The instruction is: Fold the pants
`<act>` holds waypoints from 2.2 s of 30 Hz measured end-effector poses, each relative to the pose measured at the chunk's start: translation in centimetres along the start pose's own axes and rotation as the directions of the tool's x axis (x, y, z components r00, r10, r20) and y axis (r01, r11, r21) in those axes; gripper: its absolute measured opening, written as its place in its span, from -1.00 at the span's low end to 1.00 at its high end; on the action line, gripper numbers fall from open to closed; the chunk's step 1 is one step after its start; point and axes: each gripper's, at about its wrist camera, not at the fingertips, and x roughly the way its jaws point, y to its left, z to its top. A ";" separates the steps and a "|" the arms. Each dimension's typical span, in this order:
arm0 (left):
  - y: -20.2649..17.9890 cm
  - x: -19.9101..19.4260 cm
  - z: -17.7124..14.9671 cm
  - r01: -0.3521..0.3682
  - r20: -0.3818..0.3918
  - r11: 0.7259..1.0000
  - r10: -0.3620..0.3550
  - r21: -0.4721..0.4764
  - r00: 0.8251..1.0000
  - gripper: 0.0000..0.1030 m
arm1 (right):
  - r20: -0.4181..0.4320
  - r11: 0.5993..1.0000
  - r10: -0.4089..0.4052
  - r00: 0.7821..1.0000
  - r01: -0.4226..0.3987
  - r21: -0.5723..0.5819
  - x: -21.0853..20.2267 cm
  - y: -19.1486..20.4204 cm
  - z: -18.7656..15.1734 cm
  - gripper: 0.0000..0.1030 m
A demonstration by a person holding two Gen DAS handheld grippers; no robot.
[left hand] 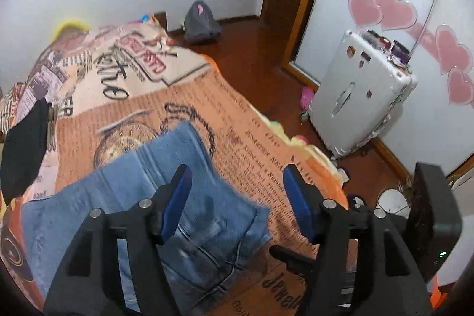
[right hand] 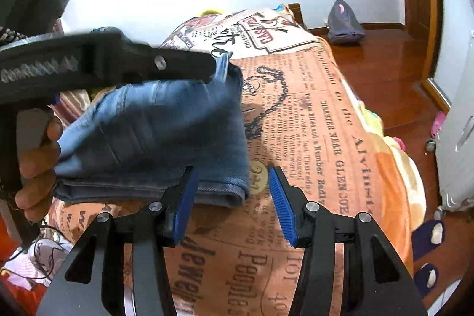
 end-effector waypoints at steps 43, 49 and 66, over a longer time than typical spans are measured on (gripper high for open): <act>25.9 -8.2 -17.1 -0.292 -0.078 0.923 0.281 -0.251 0.957 0.53 | -0.090 0.970 -0.138 0.986 0.117 -0.212 10.7 6.4 6.2 -0.04; 22.5 -10.2 -18.7 -0.238 -0.034 0.932 0.237 -0.275 0.971 0.46 | -0.025 0.972 -0.106 0.994 0.099 -0.214 6.4 7.7 6.4 -0.03; 21.4 -12.4 -20.7 -0.319 -0.025 0.905 0.326 -0.283 0.945 0.44 | -0.090 0.898 -0.004 0.996 -0.036 -0.438 4.9 16.2 -0.4 -0.02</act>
